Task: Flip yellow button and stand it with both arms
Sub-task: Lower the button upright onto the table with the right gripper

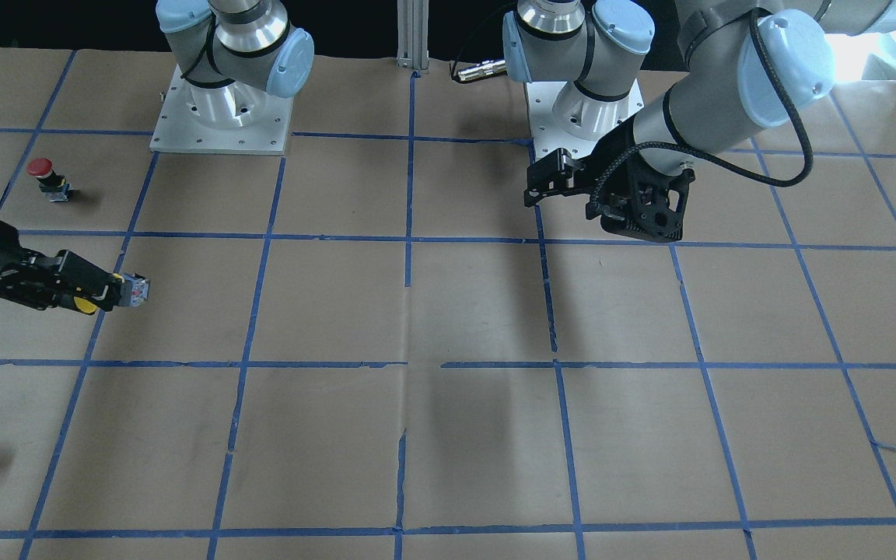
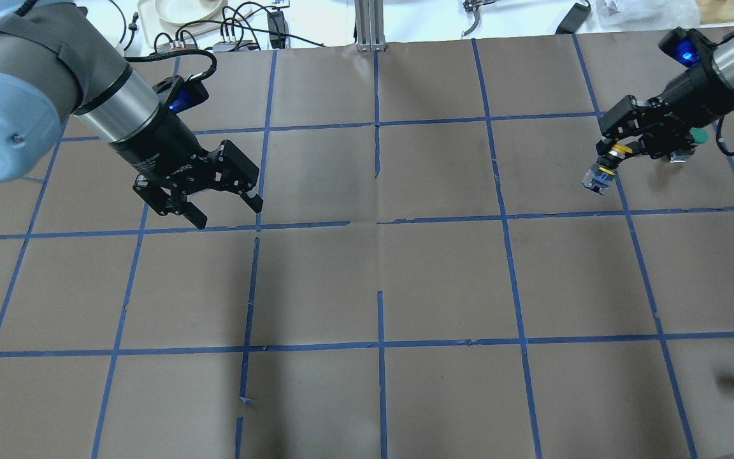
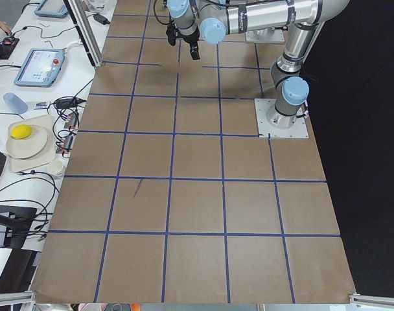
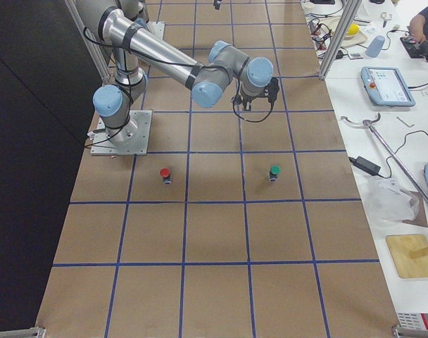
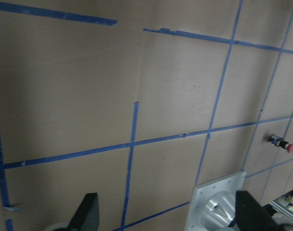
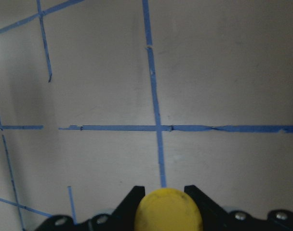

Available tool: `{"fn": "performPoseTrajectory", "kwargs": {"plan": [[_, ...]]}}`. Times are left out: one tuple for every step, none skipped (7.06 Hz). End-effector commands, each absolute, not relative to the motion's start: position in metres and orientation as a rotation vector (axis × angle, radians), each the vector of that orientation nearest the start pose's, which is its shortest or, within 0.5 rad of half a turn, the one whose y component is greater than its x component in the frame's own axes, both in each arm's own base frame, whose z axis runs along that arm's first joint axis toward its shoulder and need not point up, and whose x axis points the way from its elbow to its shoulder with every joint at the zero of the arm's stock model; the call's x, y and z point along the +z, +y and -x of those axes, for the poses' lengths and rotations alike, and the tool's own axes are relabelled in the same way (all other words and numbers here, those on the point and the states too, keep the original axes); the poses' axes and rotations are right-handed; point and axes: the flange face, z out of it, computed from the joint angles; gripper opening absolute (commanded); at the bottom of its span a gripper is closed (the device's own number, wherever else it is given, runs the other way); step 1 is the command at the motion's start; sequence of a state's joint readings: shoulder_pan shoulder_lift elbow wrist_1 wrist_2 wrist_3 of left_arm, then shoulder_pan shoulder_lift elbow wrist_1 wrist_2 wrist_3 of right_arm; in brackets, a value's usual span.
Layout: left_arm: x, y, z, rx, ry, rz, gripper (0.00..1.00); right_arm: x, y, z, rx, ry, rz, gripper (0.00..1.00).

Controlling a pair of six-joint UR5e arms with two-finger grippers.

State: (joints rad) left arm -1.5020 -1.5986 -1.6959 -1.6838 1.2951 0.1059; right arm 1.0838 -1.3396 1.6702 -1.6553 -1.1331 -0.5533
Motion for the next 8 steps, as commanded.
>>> {"fn": "performPoseTrajectory", "kwargs": {"plan": [[0.421,-0.468,0.14,0.349,3.295,-0.104,1.0,0.296,-0.557,0.192,-0.13,2.688,0.444,0.21],[0.427,-0.462,0.15,0.316,3.292,-0.148,1.0,0.291,-0.55,0.219,-0.179,2.675,0.647,0.21],[0.44,-0.457,0.162,0.224,3.288,-0.164,1.0,0.292,-0.546,0.24,-0.25,2.662,0.874,0.21],[0.451,-0.449,0.168,0.176,3.276,-0.183,1.0,0.287,-0.539,0.254,-0.287,2.626,1.069,0.21],[0.453,-0.446,0.164,0.162,3.235,-0.19,1.0,0.27,-0.52,0.266,-0.29,2.555,1.212,0.21],[0.463,-0.456,0.156,0.056,3.176,-0.179,1.0,0.256,-0.504,0.277,-0.327,2.474,1.351,0.21],[0.473,-0.46,0.154,-0.005,3.164,-0.175,1.0,0.246,-0.495,0.283,-0.383,2.418,1.493,0.21],[0.478,-0.466,0.14,-0.032,3.16,-0.132,1.0,0.234,-0.487,0.281,-0.406,2.354,1.56,0.21]]}}
